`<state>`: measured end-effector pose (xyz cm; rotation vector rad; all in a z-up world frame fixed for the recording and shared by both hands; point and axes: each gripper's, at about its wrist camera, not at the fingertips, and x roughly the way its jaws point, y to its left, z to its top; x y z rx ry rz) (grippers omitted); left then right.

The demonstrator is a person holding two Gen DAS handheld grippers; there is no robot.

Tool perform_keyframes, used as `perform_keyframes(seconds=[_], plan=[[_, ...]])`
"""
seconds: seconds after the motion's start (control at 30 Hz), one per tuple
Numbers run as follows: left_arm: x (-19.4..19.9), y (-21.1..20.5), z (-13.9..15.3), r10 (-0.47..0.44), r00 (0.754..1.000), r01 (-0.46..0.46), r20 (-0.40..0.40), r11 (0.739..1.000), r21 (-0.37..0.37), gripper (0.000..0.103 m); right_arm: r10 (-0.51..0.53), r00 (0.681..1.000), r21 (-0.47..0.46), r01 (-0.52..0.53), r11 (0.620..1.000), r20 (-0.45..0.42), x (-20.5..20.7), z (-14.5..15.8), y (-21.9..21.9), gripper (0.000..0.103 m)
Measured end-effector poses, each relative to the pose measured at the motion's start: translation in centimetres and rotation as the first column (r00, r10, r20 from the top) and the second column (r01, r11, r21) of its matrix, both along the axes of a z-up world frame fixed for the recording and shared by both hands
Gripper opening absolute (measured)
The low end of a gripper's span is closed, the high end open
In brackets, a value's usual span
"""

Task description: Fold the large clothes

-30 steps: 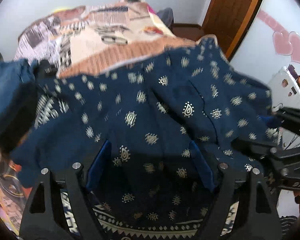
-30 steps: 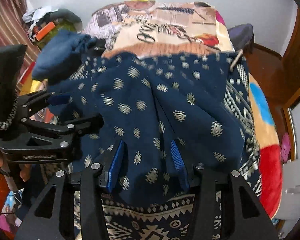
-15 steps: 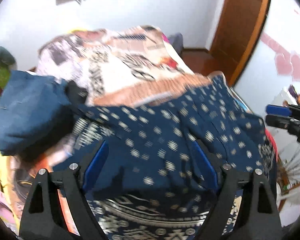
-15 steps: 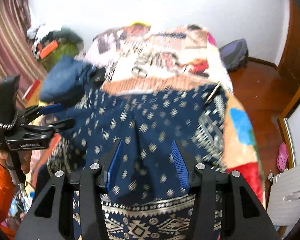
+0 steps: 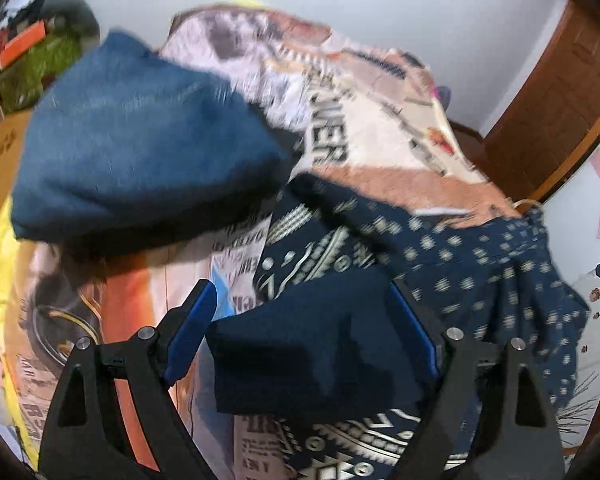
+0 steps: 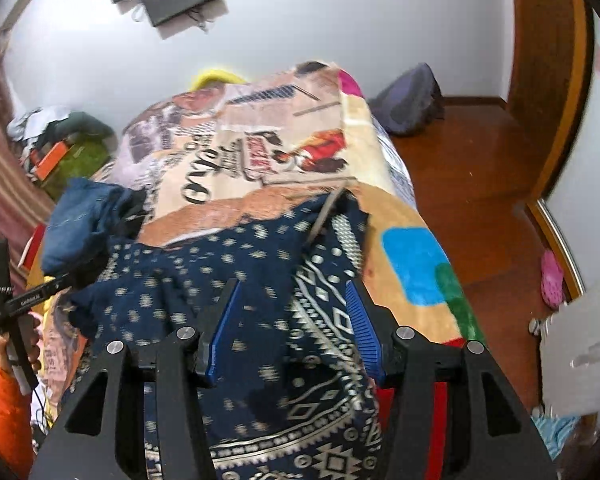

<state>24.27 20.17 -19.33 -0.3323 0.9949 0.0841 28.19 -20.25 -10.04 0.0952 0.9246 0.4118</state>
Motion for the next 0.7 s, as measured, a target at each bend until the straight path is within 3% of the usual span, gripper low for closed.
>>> perform_keyframes(seconds=[0.37,0.6,0.7], plan=[[2.7,1.3,-7.0,0.014,0.993,-0.037,-0.113,0.979,-0.202,0.086,-0.049,0.991,0.007,0.050,0.999,-0.124,3.6,-4.3,-1.4,0.049],[3.8,0.6,-7.8,0.005,0.996,-0.021,-0.092,0.983,-0.180,0.093,-0.035,0.969,-0.001,0.036,0.999,-0.244,6.3,-8.3,-0.6,0.049],[4.0,0.5,-7.9,-0.007,0.997,-0.008,-0.082,0.983,-0.185,0.093,-0.021,0.968,0.026,0.028,0.999,-0.249,6.9,-8.9,-0.5,0.049]])
